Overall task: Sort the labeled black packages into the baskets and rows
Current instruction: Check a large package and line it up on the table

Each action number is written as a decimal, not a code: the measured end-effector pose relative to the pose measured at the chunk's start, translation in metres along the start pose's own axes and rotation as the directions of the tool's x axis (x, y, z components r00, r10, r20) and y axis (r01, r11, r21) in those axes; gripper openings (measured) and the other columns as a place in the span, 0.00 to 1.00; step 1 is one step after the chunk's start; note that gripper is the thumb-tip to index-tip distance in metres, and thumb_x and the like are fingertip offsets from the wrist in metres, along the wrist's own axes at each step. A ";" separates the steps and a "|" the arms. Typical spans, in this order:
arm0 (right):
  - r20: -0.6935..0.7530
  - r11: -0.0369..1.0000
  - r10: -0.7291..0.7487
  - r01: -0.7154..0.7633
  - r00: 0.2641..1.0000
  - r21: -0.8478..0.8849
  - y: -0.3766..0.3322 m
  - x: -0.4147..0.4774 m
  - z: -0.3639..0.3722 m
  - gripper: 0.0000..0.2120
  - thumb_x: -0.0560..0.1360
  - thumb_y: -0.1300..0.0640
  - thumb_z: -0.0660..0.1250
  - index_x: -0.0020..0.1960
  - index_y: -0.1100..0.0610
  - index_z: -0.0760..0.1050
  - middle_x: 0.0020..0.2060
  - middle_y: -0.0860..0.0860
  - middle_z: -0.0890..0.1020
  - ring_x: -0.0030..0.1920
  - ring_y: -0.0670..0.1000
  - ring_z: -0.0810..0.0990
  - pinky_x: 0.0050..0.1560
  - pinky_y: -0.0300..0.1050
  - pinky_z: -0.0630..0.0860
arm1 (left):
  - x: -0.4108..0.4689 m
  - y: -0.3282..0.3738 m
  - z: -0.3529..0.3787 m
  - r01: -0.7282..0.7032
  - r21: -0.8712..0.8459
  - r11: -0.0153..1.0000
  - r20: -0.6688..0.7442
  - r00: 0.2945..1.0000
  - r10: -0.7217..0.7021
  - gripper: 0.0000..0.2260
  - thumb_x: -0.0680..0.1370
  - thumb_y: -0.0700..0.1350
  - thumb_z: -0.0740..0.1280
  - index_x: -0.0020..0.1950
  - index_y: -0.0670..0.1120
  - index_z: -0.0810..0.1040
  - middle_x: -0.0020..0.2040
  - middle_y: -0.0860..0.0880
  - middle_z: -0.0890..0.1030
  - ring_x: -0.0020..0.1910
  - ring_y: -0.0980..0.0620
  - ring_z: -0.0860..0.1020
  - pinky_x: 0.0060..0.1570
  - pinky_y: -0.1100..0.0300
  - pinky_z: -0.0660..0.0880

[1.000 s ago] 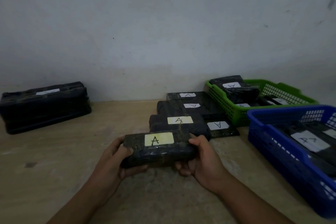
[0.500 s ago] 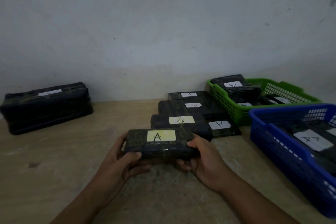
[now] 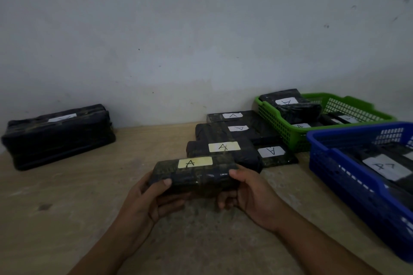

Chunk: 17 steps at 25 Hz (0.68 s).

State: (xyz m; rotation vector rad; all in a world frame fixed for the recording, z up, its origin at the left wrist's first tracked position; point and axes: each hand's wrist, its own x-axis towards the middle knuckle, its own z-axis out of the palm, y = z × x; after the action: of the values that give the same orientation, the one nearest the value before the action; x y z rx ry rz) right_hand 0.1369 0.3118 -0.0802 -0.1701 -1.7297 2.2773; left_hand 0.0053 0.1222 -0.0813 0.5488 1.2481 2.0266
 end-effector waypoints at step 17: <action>-0.401 0.945 0.129 -0.235 0.907 -0.228 -0.016 -0.018 0.027 0.35 0.73 0.27 0.52 0.38 0.55 0.84 0.25 0.54 0.80 0.23 0.54 0.74 0.25 0.39 0.64 | -0.016 0.003 0.013 -0.138 0.396 0.908 0.068 0.990 0.121 0.24 0.66 0.56 0.77 0.59 0.52 0.77 0.56 0.51 0.82 0.53 0.50 0.82 0.41 0.58 0.81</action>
State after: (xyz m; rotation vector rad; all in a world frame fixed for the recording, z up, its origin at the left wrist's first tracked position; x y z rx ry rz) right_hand 0.1499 0.2855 -0.0583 -0.8105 -1.8599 1.9372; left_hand 0.0240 0.1170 -0.0728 0.8827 1.6530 1.8553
